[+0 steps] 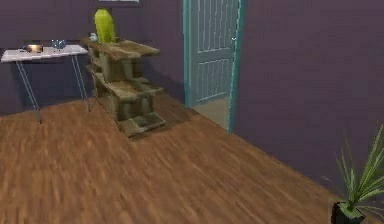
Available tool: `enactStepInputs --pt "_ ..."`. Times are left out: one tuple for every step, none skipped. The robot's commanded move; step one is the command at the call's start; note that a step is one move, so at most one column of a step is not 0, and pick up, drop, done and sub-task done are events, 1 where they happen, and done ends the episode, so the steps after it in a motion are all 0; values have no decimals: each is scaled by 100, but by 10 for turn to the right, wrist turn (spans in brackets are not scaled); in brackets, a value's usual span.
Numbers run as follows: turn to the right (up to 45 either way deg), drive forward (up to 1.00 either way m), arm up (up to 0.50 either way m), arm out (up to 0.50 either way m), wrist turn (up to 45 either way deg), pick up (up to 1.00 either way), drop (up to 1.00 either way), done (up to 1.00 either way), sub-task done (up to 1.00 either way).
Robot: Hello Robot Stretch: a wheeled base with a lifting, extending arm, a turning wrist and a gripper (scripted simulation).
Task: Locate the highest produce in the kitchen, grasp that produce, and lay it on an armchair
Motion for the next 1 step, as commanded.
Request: enactStepInputs --pt "0 100 0 0 0 0 0 0 0"
